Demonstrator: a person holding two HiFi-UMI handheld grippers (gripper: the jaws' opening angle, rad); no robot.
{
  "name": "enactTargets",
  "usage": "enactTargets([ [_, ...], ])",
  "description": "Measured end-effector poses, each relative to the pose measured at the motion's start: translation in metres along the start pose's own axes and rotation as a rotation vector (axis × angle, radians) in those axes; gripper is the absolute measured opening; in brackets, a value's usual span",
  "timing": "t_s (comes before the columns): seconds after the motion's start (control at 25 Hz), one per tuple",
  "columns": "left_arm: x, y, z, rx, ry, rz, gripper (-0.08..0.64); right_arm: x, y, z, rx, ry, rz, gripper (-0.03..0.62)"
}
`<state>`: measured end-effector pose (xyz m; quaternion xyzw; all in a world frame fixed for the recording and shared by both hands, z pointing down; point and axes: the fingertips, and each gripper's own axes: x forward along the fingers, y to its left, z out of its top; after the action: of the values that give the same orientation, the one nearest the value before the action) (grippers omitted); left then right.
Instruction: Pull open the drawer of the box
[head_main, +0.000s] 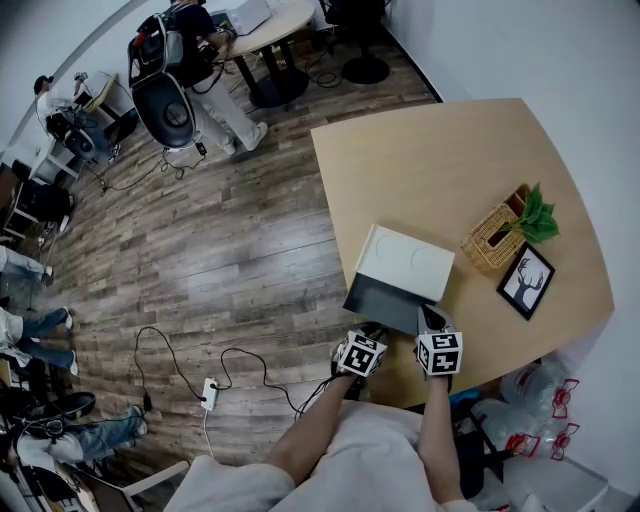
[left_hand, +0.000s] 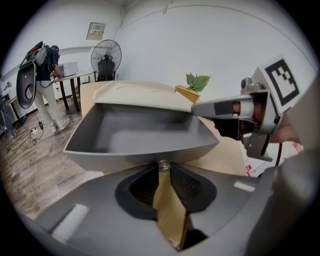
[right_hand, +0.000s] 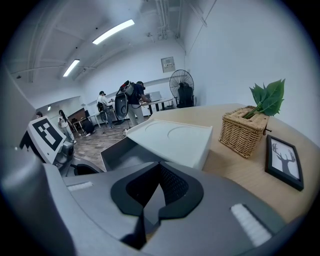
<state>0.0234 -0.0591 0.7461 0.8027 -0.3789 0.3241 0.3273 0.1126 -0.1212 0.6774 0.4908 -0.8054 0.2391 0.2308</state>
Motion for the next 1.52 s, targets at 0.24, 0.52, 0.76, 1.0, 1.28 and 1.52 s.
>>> enactTargets([
  [0.24,0.0,-0.001,-0.003,0.003,-0.005,-0.004,0.13,-0.003,0.005,-0.003,0.004,0.0,0.0,-0.003],
  [0.52,-0.004,0.0,-0.017,0.044,0.036,-0.031,0.141,-0.004,0.009,-0.003,0.015,-0.005,0.006,-0.002],
  [0.76,-0.03,0.018,-0.017,0.072,-0.024,-0.031,0.141,-0.01,0.022,-0.001,0.051,-0.032,-0.013,-0.003],
  [1.0,-0.06,0.045,0.019,0.064,-0.149,-0.001,0.14,-0.012,0.038,-0.004,0.071,-0.056,-0.039,-0.002],
  [1.28,-0.079,0.062,0.032,0.083,-0.209,-0.002,0.132,-0.015,0.056,-0.013,0.113,-0.082,-0.062,-0.002],
  [1.52,-0.084,0.069,0.027,0.103,-0.217,-0.014,0.089,-0.015,0.067,-0.022,0.139,-0.097,-0.076,-0.002],
])
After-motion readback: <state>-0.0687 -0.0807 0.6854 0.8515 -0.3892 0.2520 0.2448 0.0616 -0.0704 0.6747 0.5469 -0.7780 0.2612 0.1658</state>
